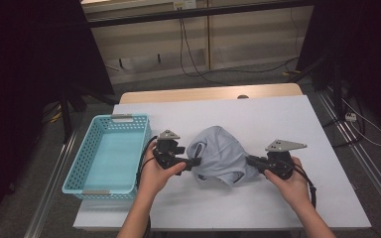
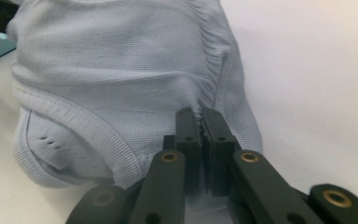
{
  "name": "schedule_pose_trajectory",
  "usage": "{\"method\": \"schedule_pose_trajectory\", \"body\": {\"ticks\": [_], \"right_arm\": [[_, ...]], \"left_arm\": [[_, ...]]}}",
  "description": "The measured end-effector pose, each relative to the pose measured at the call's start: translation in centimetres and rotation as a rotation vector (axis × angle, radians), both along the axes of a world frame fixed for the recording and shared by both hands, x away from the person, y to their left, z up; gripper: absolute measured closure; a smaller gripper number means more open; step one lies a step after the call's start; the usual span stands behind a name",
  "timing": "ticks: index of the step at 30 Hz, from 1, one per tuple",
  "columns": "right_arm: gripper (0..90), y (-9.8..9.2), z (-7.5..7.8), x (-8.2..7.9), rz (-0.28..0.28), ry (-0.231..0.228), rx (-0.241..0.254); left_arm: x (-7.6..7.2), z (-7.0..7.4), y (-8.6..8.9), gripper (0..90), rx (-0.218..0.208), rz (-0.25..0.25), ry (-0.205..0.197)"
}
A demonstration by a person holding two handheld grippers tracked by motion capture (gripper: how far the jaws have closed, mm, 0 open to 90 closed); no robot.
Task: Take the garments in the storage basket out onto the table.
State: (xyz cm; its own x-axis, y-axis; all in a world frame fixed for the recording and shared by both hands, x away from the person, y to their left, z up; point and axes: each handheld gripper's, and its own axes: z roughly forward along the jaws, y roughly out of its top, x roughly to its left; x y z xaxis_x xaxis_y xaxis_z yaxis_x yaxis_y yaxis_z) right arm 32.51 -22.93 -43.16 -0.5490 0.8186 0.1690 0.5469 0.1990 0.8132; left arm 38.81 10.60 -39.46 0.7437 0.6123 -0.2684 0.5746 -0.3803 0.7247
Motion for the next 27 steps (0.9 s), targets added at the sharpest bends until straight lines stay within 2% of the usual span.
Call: {"method": "schedule_pose_trajectory", "body": {"ticks": [3,8,12,27], "right_arm": [[86.4,-0.3,0.0,0.0,-0.02,-0.001,-0.001],[86.3,-1.0,-0.3,0.0,-0.043,0.01,0.008],[86.3,-1.2,-0.5,-0.1,-0.053,0.015,-0.005],[85.8,-2.0,-0.7,-0.5,-0.062,0.028,0.023]], "left_arm": [[-0.1,0.3,0.1,18.2,-0.005,-0.012,0.002],[0.0,0.1,0.4,17.7,0.001,0.005,-0.001],[0.1,-0.2,0.6,17.8,0.015,0.018,0.0],[0.0,-2.3,0.0,20.0,0.064,-0.008,0.062]]}}
